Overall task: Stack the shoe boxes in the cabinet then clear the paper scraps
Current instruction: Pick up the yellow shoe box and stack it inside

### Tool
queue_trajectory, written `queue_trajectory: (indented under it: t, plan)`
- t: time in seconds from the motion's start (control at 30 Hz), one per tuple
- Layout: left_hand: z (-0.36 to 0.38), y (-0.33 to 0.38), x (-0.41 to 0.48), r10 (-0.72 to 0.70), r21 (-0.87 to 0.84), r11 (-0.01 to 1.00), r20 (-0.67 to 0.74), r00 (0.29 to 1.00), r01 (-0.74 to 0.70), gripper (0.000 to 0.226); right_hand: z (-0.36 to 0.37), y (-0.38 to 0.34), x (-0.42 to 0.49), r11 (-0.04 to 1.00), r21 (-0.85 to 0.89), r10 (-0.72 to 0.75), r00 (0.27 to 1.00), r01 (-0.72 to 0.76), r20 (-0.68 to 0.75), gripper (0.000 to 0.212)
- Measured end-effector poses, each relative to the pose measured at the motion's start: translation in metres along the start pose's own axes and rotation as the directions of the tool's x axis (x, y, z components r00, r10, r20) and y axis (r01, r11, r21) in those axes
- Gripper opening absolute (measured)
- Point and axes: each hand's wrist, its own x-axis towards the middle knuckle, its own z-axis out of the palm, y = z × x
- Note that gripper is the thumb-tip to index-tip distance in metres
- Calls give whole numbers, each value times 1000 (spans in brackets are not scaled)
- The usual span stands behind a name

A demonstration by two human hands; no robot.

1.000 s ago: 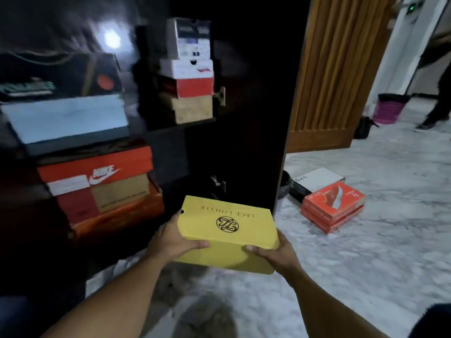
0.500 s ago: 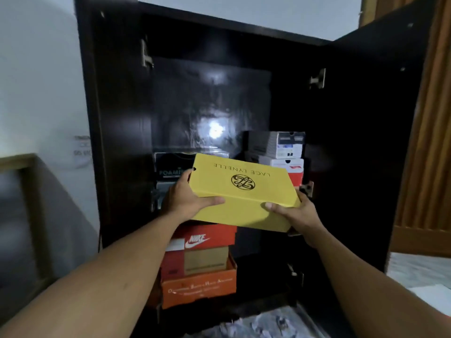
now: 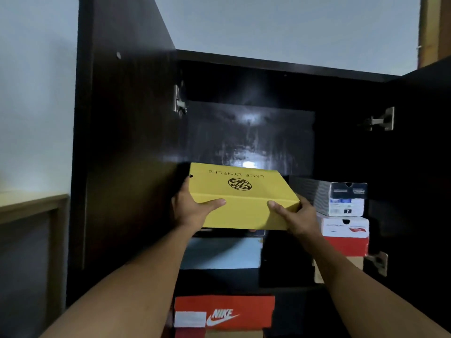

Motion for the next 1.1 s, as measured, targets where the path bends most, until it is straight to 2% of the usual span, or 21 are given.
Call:
queue_trajectory:
  t: [0.17, 0.33, 0.43, 0.5, 0.57, 0.67, 0.8, 1.1]
  plan:
    - [29, -27, 17, 69, 20, 998, -89, 994, -67, 100, 31, 29, 23, 994, -76, -86, 995, 81, -59, 83]
    - [57, -42, 25, 295, 59, 955, -281, 913, -291, 47, 54, 51, 31, 973, -89, -224, 968, 215, -114, 59]
    - [68, -53, 36, 348, 163, 936, -292, 891, -312, 35, 66, 62, 42, 953, -176, -260, 964, 247, -58, 63]
    - [76, -64, 39, 372, 290, 908, -226, 900, -302, 39, 71, 66, 49, 938, -238, -261, 965, 251, -9, 73]
    - [84, -78, 40, 359, 339, 893, -134, 924, -297, 46, 75, 68, 56, 911, -312, -265, 962, 271, 62, 81]
    - [84, -95, 44, 247, 389, 893, -2, 969, -227, 59, 78, 70, 74, 869, -416, -210, 961, 269, 181, 92]
    - [79, -105, 54, 170, 502, 837, 139, 976, -217, 73, 84, 76, 95, 843, -493, -93, 962, 214, 258, 101]
    - [88, -99, 59, 37, 557, 822, 152, 988, -116, 83, 93, 92, 117, 849, -505, 9, 950, 157, 311, 109]
